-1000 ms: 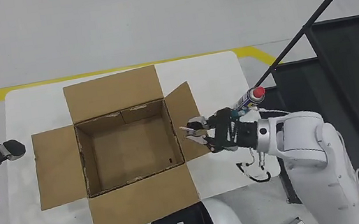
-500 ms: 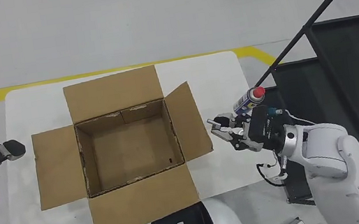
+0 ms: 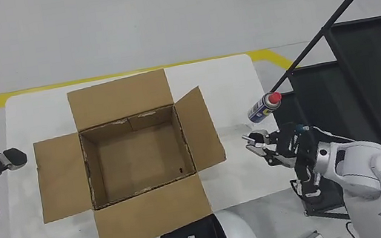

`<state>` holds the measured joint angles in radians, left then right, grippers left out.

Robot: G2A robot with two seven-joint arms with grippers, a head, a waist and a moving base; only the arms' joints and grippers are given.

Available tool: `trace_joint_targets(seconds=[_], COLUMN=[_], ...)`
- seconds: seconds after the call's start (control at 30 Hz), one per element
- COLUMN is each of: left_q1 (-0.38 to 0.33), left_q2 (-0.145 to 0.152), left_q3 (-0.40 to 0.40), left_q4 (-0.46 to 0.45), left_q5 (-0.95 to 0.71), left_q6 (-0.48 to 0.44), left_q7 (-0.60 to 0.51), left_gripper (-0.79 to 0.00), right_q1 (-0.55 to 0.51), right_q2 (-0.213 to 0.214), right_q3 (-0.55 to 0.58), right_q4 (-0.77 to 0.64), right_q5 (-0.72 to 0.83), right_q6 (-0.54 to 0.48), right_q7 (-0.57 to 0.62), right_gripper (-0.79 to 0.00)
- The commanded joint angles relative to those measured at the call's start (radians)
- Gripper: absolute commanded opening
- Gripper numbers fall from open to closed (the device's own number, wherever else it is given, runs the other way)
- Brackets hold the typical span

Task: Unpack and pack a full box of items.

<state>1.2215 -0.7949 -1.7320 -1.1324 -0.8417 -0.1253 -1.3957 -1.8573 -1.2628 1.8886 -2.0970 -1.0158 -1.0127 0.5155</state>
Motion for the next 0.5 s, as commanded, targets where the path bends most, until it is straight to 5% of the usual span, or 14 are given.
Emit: trace_joint_targets(seconds=[0.0, 0.47], left_q1=[0.0, 0.0], left_q2=[0.0, 0.0], left_q3=[0.0, 0.0], left_q4=[0.0, 0.0], left_q5=[0.0, 0.0], left_q6=[0.0, 0.0], left_q7=[0.0, 0.0], left_gripper=[0.0, 0.0], right_q1=[-0.028, 0.086], right_q2=[0.005, 0.022], right_q3=[-0.002, -0.174], right_q4=[0.039, 0.422], right_q5=[-0.033, -0.381], right_q6=[0.0, 0.105], right_q7=[-0.028, -0.09], right_gripper=[-0.785, -0.785])
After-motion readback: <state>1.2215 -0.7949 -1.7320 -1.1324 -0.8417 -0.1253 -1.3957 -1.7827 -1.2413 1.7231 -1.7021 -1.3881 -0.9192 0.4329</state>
